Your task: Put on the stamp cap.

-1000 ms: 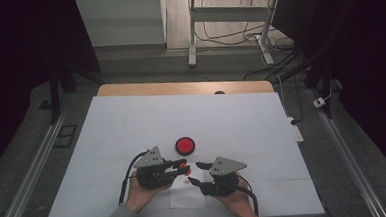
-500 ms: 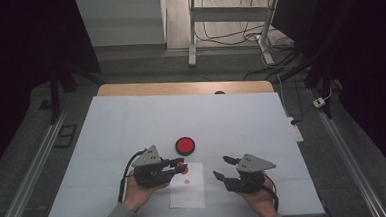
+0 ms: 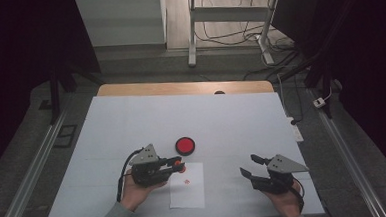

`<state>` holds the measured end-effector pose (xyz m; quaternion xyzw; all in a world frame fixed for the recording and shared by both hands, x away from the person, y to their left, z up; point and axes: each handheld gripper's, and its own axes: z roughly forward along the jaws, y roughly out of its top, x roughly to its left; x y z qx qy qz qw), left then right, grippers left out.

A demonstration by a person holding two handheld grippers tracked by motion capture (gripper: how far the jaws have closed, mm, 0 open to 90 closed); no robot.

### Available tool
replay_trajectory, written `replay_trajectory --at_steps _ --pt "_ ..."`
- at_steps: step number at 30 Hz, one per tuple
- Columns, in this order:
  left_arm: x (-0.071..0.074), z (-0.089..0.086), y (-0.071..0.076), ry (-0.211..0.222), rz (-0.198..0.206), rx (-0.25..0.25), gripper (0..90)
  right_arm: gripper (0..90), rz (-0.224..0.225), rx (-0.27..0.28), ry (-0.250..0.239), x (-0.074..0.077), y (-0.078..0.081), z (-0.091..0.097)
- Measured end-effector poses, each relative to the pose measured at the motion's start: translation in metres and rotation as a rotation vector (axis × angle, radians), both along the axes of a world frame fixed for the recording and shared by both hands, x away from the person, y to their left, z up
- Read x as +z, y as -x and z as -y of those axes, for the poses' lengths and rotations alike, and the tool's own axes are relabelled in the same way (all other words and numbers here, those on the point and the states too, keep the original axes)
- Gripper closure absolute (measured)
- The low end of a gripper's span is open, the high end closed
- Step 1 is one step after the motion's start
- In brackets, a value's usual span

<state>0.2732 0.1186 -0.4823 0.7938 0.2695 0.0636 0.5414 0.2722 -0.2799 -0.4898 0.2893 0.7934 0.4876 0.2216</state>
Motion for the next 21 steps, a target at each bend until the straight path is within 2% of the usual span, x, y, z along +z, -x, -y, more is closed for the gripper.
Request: replay_trajectory --at_steps 9,21 --pt "0.0 -0.003 -0.002 -0.001 -0.007 0.003 72.8 37.8 -0.021 -0.047 0.019 -0.007 0.0 0.024" --pt "0.001 -0.006 -0.004 -0.002 -0.007 0.013 72.8 37.8 -0.033 -0.04 0.022 -0.009 -0.001 0.025"
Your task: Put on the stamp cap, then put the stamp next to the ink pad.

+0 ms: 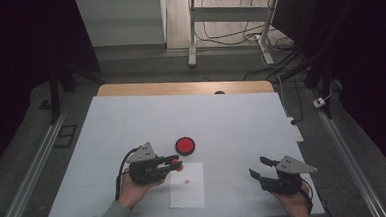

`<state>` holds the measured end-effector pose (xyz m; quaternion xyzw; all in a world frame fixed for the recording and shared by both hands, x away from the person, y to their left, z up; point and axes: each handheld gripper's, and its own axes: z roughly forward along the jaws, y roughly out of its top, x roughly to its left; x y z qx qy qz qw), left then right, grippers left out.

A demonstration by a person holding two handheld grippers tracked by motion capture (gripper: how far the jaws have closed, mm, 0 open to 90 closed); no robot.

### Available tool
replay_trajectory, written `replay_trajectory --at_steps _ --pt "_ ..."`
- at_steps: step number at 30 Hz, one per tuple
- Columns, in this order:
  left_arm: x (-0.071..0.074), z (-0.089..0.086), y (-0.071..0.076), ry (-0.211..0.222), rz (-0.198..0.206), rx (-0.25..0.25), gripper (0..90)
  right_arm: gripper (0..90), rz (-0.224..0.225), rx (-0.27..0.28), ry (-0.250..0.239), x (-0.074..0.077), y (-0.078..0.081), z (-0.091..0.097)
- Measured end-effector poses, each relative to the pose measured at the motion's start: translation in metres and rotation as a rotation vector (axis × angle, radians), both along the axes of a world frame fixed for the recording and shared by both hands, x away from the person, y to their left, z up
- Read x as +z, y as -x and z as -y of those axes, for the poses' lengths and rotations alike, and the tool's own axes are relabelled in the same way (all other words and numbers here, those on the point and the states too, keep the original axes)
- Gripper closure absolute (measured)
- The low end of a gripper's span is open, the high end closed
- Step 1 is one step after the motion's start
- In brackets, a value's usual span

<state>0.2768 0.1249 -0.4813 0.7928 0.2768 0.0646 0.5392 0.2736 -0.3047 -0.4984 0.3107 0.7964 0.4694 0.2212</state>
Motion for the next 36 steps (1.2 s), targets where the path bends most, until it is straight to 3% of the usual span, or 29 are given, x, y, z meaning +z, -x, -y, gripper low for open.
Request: replay_trajectory --at_steps 14,29,36 --pt "0.001 -0.001 -0.003 -0.002 -0.003 0.017 72.8 37.6 -0.014 0.003 0.007 -0.003 -0.002 -0.001" --pt "0.004 0.004 -0.021 -0.032 -0.009 0.033 72.7 37.6 -0.017 -0.005 -0.001 -0.004 -0.003 0.0" --pt "-0.003 -0.006 -0.035 -0.071 -0.023 0.092 72.7 37.6 -0.019 -0.006 0.002 -0.004 -0.003 0.0"
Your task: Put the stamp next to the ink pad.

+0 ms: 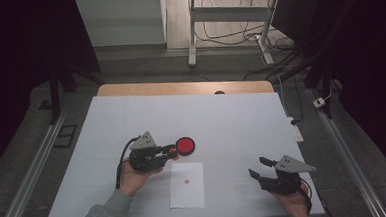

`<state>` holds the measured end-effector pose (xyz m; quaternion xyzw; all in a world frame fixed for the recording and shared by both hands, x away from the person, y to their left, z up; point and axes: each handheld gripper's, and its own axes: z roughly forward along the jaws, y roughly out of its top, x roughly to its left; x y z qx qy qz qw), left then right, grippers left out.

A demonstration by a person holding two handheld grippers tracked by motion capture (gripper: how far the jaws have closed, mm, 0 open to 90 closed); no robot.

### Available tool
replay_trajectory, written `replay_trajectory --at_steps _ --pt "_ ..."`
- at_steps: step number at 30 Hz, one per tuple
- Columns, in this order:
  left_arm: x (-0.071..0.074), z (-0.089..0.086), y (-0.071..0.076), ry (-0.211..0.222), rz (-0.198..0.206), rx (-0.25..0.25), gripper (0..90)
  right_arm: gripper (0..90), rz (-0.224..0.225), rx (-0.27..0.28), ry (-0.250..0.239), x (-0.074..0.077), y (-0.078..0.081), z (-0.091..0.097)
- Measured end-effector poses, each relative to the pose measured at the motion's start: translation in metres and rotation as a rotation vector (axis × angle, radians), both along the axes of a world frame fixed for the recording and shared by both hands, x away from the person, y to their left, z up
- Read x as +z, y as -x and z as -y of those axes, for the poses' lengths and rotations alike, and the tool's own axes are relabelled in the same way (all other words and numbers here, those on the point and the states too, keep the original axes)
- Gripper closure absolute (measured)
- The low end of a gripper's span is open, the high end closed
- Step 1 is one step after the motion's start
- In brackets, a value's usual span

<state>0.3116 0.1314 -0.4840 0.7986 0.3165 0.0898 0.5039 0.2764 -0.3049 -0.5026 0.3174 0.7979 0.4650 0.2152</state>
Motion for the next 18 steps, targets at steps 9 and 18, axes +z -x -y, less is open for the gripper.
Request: replay_trajectory --at_steps 9,18 --pt "-0.014 -0.006 -0.019 -0.047 -0.026 0.064 72.7 37.5 0.0 -0.001 -0.002 0.0 0.0 0.0" --pt "-0.023 -0.008 -0.029 -0.075 -0.044 0.098 72.7 37.6 -0.001 -0.002 0.002 0.0 0.0 0.0"
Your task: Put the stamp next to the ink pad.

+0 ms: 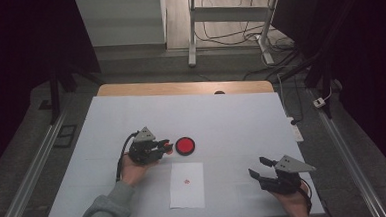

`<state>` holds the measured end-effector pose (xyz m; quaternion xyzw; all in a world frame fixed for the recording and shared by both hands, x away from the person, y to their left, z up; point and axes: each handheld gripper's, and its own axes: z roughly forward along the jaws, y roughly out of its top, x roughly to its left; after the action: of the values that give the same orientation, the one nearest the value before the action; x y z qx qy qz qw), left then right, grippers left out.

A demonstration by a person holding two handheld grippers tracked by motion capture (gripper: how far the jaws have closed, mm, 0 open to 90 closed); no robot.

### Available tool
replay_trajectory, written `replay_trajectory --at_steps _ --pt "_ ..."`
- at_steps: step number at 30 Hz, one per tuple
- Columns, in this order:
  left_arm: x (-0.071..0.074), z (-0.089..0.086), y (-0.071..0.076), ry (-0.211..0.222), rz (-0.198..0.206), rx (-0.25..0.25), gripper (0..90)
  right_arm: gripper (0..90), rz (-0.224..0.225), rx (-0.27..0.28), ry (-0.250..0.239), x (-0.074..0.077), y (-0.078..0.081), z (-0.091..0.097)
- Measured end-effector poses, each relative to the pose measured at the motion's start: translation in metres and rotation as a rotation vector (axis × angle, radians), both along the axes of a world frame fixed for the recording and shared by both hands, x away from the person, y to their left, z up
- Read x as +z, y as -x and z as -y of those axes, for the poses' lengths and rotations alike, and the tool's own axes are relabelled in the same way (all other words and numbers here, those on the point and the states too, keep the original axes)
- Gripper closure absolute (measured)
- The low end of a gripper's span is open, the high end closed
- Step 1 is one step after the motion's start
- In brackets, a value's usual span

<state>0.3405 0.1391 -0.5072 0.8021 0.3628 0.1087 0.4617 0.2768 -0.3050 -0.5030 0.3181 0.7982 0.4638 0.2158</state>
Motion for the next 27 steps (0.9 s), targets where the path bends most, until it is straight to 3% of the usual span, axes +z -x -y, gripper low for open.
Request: replay_trajectory --at_steps 13,27 --pt "-0.018 0.0 -0.011 -0.05 -0.039 0.038 72.5 37.5 -0.006 0.005 0.002 -0.001 0.0 -0.001" --pt "-0.031 0.0 -0.008 -0.073 -0.055 0.04 71.6 37.5 -0.006 0.006 0.001 -0.001 0.0 -0.001"
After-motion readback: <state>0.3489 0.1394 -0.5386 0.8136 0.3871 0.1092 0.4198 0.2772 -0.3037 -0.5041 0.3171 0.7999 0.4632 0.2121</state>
